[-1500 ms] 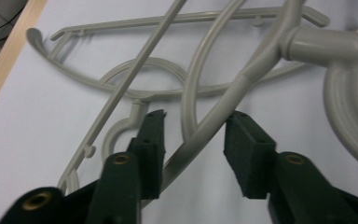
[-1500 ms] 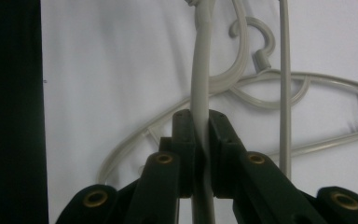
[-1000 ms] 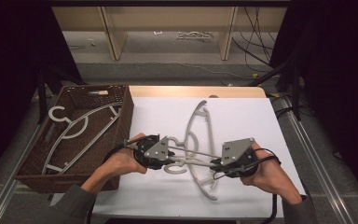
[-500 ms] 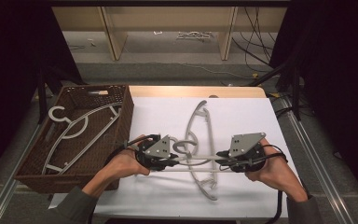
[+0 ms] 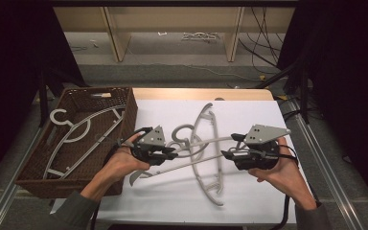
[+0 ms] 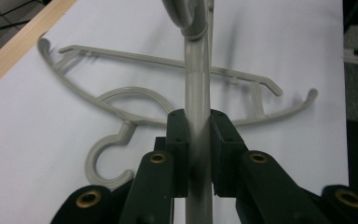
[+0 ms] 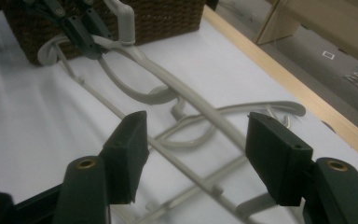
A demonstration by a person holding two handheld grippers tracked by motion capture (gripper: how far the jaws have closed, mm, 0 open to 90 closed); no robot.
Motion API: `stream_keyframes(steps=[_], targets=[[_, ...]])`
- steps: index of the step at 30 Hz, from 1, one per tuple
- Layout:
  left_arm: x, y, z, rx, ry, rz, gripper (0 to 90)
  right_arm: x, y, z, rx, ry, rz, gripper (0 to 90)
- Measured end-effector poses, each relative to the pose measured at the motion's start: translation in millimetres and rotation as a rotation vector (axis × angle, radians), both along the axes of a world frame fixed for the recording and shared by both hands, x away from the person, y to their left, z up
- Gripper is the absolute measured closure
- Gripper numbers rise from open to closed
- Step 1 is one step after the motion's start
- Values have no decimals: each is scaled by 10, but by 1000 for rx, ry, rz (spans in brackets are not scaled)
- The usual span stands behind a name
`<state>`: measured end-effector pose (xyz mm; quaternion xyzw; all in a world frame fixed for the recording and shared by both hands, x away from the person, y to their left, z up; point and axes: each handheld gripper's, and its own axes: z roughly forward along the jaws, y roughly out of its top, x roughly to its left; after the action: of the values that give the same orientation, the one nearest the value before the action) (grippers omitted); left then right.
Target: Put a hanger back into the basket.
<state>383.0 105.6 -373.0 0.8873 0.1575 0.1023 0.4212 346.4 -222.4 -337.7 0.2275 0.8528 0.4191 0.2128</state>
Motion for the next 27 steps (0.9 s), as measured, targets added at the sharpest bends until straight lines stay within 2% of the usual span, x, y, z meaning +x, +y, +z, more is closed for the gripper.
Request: stream_keyframes(steps=[2, 4, 6, 9, 12, 13, 14, 15, 16, 17, 20, 27], targets=[[24, 21, 18, -13, 7, 18, 797, -2, 4, -15, 20, 1, -16, 391], [66, 59, 58, -48, 20, 51, 797, -12, 10, -33, 36, -3, -31, 390], [108, 108, 119, -103, 45, 80, 797, -28, 21, -79, 60, -9, -49, 372], [145, 158, 176, -131, 53, 96, 797, -46, 47, -129, 74, -9, -75, 346], [182, 215, 228, -161, 66, 110, 797, -72, 104, -196, 89, -28, -96, 327], [183, 235, 248, -170, 72, 131, 797, -84, 123, -216, 94, -24, -100, 326], [183, 235, 248, -170, 72, 131, 797, -100, 136, -230, 97, -17, -103, 323], [203, 284, 292, -190, 81, 134, 797, -104, 155, -259, 110, -34, -107, 309], [203, 284, 292, -190, 81, 134, 797, -104, 155, -259, 110, -34, -107, 309], [220, 332, 328, -229, 123, 138, 797, -114, 180, -299, 110, -21, -113, 286], [228, 381, 379, -230, 110, 148, 797, -135, 208, -332, 107, -8, -106, 286], [217, 543, 593, -266, 128, 186, 797, -192, 262, -402, 95, -8, -84, 286]])
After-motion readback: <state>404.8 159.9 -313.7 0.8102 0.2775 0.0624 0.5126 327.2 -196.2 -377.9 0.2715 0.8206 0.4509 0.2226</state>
